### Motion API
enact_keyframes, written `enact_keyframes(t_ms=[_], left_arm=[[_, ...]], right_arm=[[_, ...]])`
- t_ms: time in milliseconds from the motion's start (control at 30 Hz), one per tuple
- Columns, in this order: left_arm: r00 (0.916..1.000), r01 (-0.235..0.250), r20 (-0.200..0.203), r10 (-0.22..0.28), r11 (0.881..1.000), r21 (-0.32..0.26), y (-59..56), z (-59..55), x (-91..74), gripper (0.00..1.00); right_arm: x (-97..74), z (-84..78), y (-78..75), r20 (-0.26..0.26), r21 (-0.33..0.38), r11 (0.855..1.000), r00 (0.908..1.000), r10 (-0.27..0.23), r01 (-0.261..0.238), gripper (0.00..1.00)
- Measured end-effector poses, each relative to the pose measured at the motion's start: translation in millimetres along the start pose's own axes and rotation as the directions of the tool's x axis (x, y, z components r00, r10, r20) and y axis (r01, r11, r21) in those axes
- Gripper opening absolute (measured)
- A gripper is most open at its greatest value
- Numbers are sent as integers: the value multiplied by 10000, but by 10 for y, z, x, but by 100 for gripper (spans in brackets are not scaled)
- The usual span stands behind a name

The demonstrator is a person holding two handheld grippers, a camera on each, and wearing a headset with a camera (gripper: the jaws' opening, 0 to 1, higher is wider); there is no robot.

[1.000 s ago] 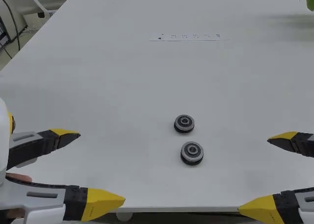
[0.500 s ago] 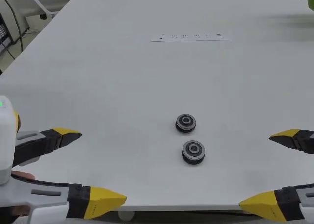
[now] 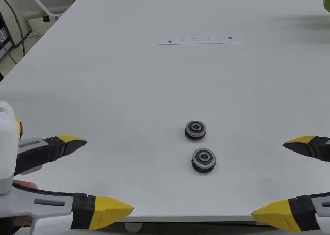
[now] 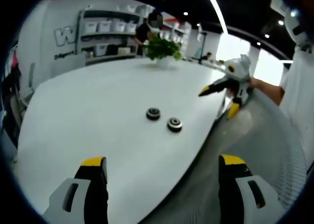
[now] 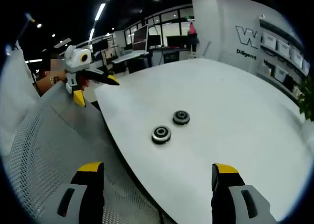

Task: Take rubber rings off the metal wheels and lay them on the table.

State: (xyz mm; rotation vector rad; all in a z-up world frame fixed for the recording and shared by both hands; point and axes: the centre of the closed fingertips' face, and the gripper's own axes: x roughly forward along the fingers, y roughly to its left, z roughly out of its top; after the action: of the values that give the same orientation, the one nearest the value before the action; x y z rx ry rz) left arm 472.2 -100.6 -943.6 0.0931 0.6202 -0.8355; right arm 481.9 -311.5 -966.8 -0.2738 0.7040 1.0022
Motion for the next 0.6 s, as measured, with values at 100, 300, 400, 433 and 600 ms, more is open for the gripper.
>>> enact_keyframes(t_ms=[100, 300, 400, 433, 600], left_arm=[[10000, 5, -6, -5, 10000, 10, -3, 0, 0, 96], [10000, 52, -37, -52, 10000, 36, -10, -5, 5, 96], [10000, 63, -67, -63, 10000, 67, -12, -9, 7, 96], [10000, 67, -73, -66, 10000, 71, -12, -10, 7, 96], [9999, 87, -131, -86, 9999, 96, -6, -23, 9, 96]], right_arm=[[0, -1, 0, 3, 0, 10000, 10000, 8, -8, 90], [7, -16, 12, -96, -73, 9999, 9999, 86, -87, 90], [8, -20, 14, -119, -83, 9999, 9999, 99, -100, 90], [8, -20, 13, -119, -89, 9999, 9999, 98, -99, 90], [9, -23, 15, -138, -114, 9999, 9998, 110, -111, 90]])
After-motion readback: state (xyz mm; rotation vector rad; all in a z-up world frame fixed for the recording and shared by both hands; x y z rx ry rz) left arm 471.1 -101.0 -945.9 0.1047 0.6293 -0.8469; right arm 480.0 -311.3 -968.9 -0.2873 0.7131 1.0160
